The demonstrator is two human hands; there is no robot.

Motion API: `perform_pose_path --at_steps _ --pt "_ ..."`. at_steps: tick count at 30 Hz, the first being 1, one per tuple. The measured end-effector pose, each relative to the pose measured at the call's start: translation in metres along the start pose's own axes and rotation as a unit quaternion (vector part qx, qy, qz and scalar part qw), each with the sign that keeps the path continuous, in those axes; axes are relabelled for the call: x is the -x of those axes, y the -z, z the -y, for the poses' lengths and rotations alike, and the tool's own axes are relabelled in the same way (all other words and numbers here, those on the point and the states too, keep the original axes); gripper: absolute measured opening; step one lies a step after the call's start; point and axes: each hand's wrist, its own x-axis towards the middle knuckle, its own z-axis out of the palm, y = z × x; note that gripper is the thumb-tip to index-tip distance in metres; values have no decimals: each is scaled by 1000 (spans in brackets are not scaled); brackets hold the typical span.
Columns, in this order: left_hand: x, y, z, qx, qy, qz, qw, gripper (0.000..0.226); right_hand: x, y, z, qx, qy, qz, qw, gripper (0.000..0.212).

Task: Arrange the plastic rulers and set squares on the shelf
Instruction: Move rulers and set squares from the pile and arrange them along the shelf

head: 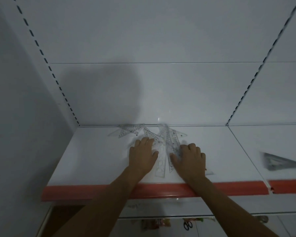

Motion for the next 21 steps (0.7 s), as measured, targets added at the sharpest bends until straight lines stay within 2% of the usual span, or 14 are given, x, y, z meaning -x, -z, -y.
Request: perform_pose_path --at_steps 7,13,18,21 --pt "-11 -14 -4 -5 2 -44 999 35 -1 -9 -4 -15 6 -30 999 42" --pt "-10 -24 -1 -12 -23 -73 997 31 -2 -14 -7 -62 -6 -26 998 48" --pt "-7 -30 2 -5 -34 -134 990 45 0 -13 -7 -88 11 -43 995 48" --pt "-9 -28 0 -25 -24 -144 989 21 0 -12 -7 -103 7 -35 994 49"
